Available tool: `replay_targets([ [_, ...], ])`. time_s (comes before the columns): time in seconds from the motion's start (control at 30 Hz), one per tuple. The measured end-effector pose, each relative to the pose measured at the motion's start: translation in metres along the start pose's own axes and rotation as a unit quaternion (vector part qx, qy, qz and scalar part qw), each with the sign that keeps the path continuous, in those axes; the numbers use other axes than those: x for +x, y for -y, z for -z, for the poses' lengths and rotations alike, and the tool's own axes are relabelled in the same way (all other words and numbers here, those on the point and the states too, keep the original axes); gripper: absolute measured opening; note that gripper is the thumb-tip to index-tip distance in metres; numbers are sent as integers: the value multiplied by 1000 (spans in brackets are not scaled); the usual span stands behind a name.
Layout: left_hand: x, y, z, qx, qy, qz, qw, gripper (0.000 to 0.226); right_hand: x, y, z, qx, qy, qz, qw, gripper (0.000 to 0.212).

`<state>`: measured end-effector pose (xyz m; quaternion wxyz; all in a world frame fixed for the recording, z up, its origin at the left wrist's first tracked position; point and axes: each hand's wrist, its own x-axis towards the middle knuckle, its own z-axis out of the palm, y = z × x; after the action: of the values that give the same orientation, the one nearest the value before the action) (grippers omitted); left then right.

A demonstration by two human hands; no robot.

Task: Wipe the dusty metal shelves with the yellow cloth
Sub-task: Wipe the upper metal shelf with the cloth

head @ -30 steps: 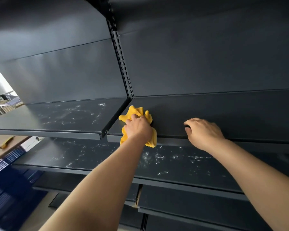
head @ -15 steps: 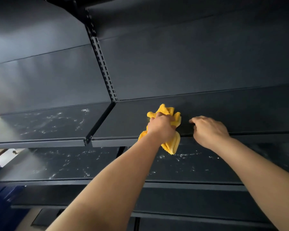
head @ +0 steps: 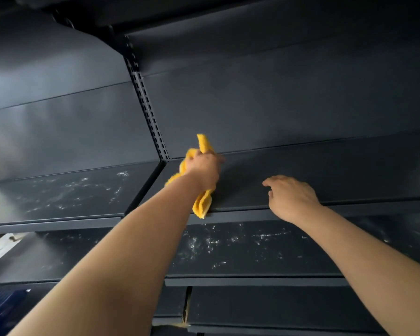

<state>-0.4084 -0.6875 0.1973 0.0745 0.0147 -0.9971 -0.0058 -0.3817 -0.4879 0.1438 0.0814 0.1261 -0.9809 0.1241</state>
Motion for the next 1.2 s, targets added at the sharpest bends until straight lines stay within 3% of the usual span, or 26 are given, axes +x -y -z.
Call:
replay_targets([
  [0.07,-2,-10,-16,-194,51,-12,980,38,1,-2,1,3,-10,-1,1000,48],
  [0.13,-2,-12,-23,-268,-9,15,963,36,2,-5,1,4,-14,-2,1000,47],
  [0.17,0,-7,-25,-239,-58,40,968,36,2,-7,0,1,-13,-2,1000,46],
  [0.23,0,10,-26,-79,-137,92,983,43,1,-10,-1,-4,-10,-2,1000,45],
  [0.3,-3,25,-28,14,-163,77,983,50,1,-12,-3,-5,-3,-3,1000,46],
  [0.33,-4,30,-31,17,-142,39,989,48,1,-11,-5,-4,2,-3,1000,47],
  [0.4,-6,35,-43,-23,-27,-32,999,36,2,-9,-8,-4,11,3,1000,47],
  [0.47,-9,40,-57,-61,73,-25,995,34,4,-4,-12,0,14,13,1000,47],
  [0.63,-4,49,-71,-37,60,6,997,55,16,14,-22,15,13,40,999,46],
  [1.0,35,106,-82,-36,48,84,995,52,54,58,-47,24,21,63,997,36],
  [1.2,73,145,-87,-58,44,87,994,52,87,84,-58,16,24,62,998,37],
])
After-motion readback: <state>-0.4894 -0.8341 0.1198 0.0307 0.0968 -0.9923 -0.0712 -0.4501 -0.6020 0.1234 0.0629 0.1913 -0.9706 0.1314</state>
